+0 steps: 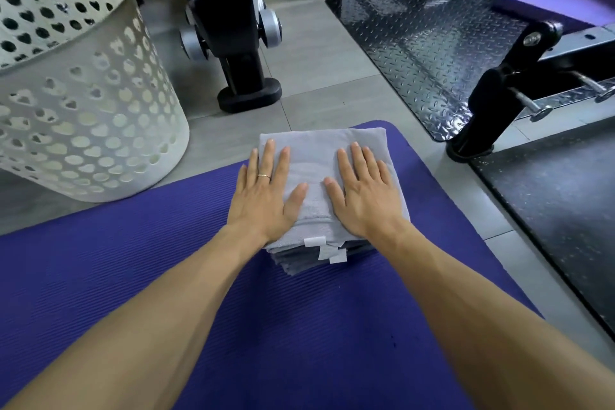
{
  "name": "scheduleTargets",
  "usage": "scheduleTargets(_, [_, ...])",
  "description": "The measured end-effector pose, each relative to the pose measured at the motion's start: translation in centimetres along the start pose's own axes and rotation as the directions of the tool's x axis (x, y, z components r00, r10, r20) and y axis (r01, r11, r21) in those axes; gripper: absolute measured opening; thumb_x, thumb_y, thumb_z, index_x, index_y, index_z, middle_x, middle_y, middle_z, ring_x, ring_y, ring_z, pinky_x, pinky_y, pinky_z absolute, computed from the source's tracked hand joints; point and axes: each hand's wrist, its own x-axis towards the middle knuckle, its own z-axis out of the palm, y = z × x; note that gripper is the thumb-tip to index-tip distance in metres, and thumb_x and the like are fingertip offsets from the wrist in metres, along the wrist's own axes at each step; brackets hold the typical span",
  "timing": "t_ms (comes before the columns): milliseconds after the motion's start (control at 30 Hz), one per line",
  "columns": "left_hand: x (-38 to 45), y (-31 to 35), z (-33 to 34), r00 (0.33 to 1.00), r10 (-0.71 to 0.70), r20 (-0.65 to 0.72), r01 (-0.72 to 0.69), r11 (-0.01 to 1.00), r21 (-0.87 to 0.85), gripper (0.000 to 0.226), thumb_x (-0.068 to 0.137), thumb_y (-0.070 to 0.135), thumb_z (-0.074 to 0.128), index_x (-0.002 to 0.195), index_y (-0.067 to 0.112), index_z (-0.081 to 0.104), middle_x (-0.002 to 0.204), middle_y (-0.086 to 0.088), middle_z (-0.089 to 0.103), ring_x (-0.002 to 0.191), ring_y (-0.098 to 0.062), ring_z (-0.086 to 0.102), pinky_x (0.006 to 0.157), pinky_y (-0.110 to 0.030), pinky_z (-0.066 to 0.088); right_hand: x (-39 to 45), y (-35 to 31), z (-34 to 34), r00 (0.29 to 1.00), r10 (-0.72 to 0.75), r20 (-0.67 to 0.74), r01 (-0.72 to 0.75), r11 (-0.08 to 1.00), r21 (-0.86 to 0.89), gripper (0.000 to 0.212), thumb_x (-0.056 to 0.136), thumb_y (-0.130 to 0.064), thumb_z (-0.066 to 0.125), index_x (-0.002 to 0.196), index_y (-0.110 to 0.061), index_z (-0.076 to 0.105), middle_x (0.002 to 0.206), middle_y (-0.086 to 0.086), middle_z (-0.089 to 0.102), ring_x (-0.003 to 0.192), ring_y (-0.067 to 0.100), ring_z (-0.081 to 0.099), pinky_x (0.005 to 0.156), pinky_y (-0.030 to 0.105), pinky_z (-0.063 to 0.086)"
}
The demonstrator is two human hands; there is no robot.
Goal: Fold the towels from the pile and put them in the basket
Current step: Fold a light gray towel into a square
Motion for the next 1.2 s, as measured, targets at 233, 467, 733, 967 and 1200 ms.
scheduleTargets(233, [-6.0,1.0,-4.9,0.984,-0.176,0.042,0.181,0.956,-0.229,0.052,0.105,0.039,0.030,0.153,0.021,0.028,0.162,-0.011,0.022,0.145,-0.031,0.029,0.111,-0.046,0.033,-5.2,-2.2,-7.6,0.991,-0.022,0.130,0.016,0.999,0.051,0.043,0.104,-0.039,0.026,0.115,-0.010,0.055,0.116,0.011,0.058,0.110,0.034,0.055,0.082,0.039,0.040])
scheduleTargets(467, [-23.6,-5.9,-10.0,0.968,-0.241,0.065,0.235,0.792,-0.563,0.013,0.095,0.026,0.059,0.090,0.032,0.070,0.091,0.010,0.072,0.087,-0.011,0.066,0.082,-0.033,0.054,-14.0,-13.5,-11.1,0.882,-0.414,0.226,0.376,0.906,0.194,0.017,0.093,-0.024,0.057,0.104,-0.015,0.064,0.102,0.006,0.068,0.095,0.027,0.061,0.081,0.037,0.051])
scheduleTargets(733, [-45.6,-17.7,-8.1,0.835,-0.532,0.140,0.500,0.628,-0.596,0.030,0.093,0.012,0.061,0.073,0.035,0.065,0.079,0.011,0.071,0.078,-0.010,0.066,0.078,-0.025,0.049,-24.7,-27.4,-7.7,0.759,-0.562,0.328,0.470,0.822,0.321,0.011,0.090,-0.020,0.061,0.100,-0.019,0.066,0.087,-0.009,0.065,0.083,0.016,0.063,0.079,0.039,0.056])
scheduleTargets(967, [-55.4,-26.9,-4.3,0.703,-0.678,0.213,0.645,0.483,-0.592,0.019,0.092,0.010,0.059,0.082,0.021,0.071,0.086,0.000,0.070,0.082,-0.019,0.065,0.069,-0.015,0.042,-30.5,-38.5,-0.9,0.702,-0.575,0.420,0.400,0.806,0.436,0.012,0.088,-0.016,0.058,0.094,-0.020,0.068,0.090,-0.007,0.069,0.086,0.016,0.064,0.079,0.041,0.057])
scheduleTargets(1200, [-56.3,-34.2,0.7,0.588,-0.793,0.160,0.648,0.343,-0.681,0.011,0.093,0.010,0.061,0.089,0.013,0.070,0.087,-0.006,0.071,0.083,-0.026,0.066,0.070,-0.028,0.048,-29.1,-45.3,4.5,0.768,-0.464,0.442,0.214,0.836,0.506,0.013,0.090,-0.015,0.059,0.094,-0.019,0.070,0.092,-0.008,0.069,0.086,0.009,0.066,0.069,0.021,0.056])
